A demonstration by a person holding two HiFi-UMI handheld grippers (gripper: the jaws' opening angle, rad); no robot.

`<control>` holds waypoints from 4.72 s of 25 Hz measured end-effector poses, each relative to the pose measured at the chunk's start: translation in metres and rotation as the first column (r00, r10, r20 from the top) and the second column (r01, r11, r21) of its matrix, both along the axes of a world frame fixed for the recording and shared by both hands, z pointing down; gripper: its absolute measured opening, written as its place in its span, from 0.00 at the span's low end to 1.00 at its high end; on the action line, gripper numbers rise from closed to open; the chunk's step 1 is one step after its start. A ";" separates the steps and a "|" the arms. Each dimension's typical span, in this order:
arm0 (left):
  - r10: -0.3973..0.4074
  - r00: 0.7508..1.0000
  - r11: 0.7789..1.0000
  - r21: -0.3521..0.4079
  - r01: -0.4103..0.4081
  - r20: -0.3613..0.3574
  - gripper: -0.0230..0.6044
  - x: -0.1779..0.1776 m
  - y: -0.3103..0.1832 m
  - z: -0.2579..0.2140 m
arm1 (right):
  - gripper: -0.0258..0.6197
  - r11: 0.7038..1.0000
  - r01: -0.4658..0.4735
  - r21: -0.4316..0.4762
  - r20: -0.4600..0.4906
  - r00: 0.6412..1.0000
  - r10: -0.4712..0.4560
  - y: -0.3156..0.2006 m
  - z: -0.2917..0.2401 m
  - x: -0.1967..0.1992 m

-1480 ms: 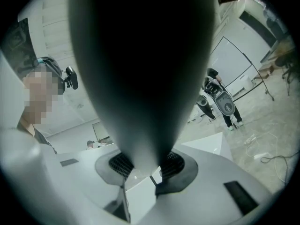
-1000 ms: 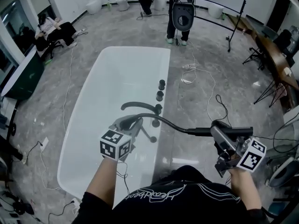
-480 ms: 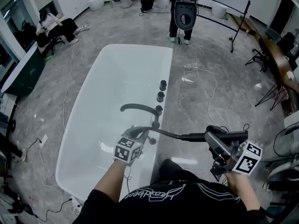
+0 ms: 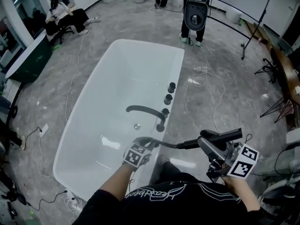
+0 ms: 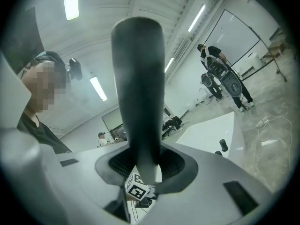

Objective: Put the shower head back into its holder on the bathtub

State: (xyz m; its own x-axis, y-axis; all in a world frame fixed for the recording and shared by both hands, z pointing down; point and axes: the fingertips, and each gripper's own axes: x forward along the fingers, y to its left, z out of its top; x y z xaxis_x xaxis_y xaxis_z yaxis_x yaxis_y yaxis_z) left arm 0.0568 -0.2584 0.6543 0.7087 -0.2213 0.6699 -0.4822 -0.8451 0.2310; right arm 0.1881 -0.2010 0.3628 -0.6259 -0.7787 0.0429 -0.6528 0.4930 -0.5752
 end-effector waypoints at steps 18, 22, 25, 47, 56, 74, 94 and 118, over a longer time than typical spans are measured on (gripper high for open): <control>-0.014 1.000 0.993 -0.116 0.012 -0.020 0.25 -0.023 0.033 0.030 | 0.24 0.996 0.071 0.060 -0.060 0.996 -0.068 -0.046 0.002 -0.036; -0.120 0.986 0.986 -0.132 0.105 -0.113 0.25 -0.040 0.026 0.000 | 0.24 0.995 0.086 0.057 -0.107 0.991 -0.079 -0.053 0.013 -0.051; -0.170 0.968 0.979 -0.141 0.145 -0.185 0.22 -0.053 0.028 -0.029 | 0.24 0.993 0.107 0.051 -0.147 0.984 -0.099 -0.055 0.029 -0.064; -0.186 0.884 0.979 -0.007 0.203 -0.428 0.05 -0.100 0.059 -0.173 | 0.24 0.980 0.189 -0.055 -0.463 0.865 -0.192 -0.076 0.215 -0.132; -0.226 0.897 0.972 -0.032 0.231 -0.380 0.05 -0.116 0.068 -0.155 | 0.24 0.973 0.183 -0.141 -0.516 0.825 -0.230 -0.090 0.281 -0.140; -0.298 0.883 0.954 -0.080 0.289 -0.362 0.05 -0.144 0.060 -0.135 | 0.24 0.921 0.225 -0.318 -0.681 0.621 -0.387 -0.070 0.384 -0.146; -0.206 0.901 0.978 -0.042 0.206 -0.382 0.05 -0.122 0.070 -0.150 | 0.29 0.961 0.239 -0.137 -0.669 0.693 -0.267 -0.058 0.280 -0.138; 0.188 0.857 0.971 0.222 -0.089 -0.479 0.04 -0.052 0.119 -0.268 | 0.06 0.863 0.490 0.122 -0.432 0.809 -0.398 0.070 0.027 -0.155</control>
